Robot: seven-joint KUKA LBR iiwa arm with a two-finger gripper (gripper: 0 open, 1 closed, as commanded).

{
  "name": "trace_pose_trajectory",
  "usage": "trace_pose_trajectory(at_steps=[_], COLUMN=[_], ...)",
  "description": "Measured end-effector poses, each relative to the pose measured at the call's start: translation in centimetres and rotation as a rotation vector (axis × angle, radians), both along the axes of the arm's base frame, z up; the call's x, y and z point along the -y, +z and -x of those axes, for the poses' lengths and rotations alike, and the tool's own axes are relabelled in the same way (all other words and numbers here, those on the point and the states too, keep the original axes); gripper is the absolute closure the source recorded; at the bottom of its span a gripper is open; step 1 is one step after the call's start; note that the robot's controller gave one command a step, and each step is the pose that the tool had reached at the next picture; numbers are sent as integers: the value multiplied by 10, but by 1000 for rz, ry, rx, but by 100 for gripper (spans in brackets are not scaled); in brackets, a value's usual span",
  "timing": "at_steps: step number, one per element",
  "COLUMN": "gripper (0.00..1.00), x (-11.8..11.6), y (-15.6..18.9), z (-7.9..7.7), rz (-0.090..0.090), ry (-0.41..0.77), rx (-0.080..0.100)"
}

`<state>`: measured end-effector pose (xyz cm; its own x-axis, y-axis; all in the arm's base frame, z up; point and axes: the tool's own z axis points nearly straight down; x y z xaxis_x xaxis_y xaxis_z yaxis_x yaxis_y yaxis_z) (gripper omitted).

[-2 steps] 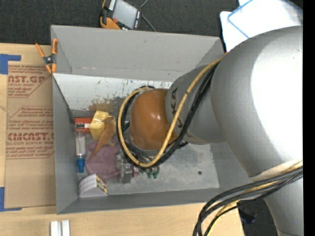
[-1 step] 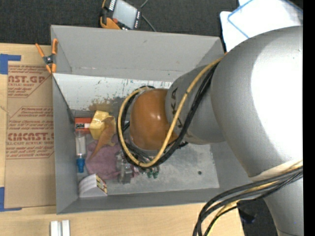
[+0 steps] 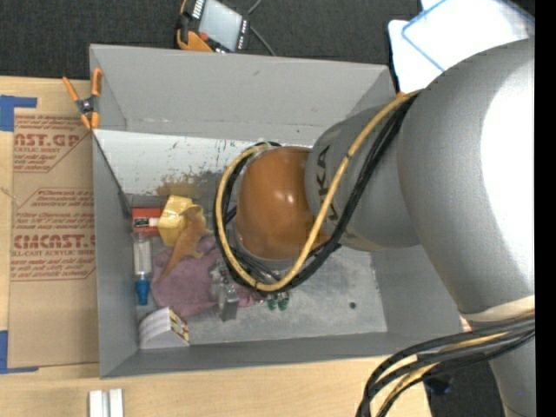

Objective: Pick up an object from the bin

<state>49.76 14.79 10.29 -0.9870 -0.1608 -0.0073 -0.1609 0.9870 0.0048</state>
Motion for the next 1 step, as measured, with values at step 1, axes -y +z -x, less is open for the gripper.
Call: trace_pose_trajectory(at_steps=[1], gripper=[100], x=[6], y=[105], z=[12], rz=[2], ry=[11], rx=[-7])
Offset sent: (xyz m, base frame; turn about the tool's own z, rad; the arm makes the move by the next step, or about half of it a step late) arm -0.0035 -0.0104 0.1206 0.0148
